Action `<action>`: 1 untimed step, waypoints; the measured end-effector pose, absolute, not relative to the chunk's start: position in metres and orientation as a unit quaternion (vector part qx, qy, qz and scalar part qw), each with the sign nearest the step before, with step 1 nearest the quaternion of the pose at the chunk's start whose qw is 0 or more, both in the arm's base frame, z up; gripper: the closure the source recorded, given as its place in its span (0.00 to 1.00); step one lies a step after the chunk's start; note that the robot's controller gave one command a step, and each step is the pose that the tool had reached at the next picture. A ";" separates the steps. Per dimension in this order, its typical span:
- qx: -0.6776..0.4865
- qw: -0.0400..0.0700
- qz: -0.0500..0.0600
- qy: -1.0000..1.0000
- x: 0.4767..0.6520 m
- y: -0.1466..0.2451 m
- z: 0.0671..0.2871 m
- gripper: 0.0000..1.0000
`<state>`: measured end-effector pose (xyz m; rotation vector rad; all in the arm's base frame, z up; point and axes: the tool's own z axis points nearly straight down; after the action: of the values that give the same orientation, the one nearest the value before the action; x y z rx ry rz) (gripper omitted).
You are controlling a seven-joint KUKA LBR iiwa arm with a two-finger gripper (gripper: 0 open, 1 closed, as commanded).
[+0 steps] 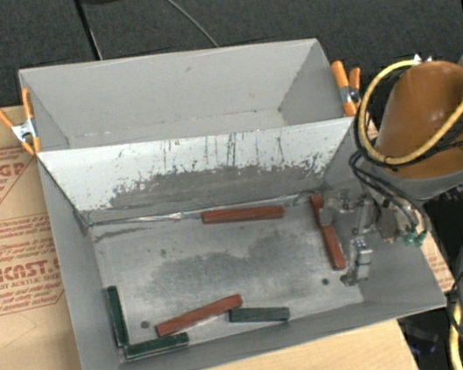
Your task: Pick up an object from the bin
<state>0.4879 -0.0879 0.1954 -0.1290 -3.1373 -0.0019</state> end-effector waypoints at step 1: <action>0.053 -0.002 0.000 -0.999 0.508 -0.104 0.173 0.00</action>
Offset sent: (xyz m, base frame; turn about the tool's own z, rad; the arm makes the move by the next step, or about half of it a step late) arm 0.0253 -0.0261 -0.0679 -0.5101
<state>0.5083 -0.1035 0.1728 0.1659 -3.1414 0.0015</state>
